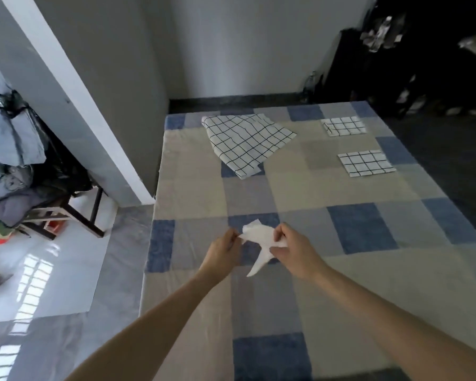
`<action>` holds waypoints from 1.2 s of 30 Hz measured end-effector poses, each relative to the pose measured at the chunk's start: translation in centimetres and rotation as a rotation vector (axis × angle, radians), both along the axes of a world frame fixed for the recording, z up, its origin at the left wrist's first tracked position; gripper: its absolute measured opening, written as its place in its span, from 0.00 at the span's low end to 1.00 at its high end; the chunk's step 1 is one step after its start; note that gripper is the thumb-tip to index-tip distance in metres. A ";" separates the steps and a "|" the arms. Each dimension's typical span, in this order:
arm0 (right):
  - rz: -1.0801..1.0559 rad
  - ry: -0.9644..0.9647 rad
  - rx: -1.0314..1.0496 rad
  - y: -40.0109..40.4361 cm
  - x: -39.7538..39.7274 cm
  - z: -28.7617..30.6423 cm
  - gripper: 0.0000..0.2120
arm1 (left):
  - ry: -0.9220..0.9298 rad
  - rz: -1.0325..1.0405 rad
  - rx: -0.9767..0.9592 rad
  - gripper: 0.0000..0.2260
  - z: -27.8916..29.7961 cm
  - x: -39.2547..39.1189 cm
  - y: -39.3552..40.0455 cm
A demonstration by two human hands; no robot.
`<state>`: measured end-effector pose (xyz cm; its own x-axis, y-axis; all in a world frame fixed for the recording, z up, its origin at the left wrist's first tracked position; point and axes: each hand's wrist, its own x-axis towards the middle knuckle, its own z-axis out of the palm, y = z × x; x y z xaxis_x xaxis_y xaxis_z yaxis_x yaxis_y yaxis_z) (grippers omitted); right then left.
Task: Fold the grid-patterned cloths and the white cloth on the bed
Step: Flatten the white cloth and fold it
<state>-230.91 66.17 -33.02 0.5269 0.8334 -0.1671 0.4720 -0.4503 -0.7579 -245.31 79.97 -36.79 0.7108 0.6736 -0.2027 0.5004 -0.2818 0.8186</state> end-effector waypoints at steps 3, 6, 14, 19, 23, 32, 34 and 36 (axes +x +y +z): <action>-0.060 -0.028 0.052 -0.3 1.1 1.1 0.14 | -0.104 0.078 -0.051 0.07 2.4 0.2 0.8; -0.019 -0.031 0.092 -0.5 2.3 3.1 0.09 | -0.195 0.013 -0.161 0.06 4.6 0.2 2.4; 0.105 0.205 0.035 -2.2 2.1 5.2 0.07 | 0.028 -0.302 -0.508 0.10 6.4 -3.1 5.1; 0.046 0.283 -0.125 -1.6 1.1 3.6 0.06 | 0.106 -0.310 -0.289 0.09 5.0 -4.1 4.1; 0.101 0.568 -0.416 -1.9 1.3 2.2 0.10 | 0.270 -0.407 -0.496 0.07 3.9 -5.1 4.8; -0.138 0.310 -0.380 1.8 2.9 -4.4 0.09 | 0.295 -0.232 -0.279 0.03 -1.8 -0.9 7.5; -0.191 0.210 -0.316 3.1 3.3 -5.6 0.08 | 0.195 -0.046 -0.192 0.06 -3.4 0.3 8.5; -0.265 0.119 -0.266 4.0 3.2 -6.2 0.10 | 0.147 0.109 -0.074 0.11 -3.9 0.9 8.3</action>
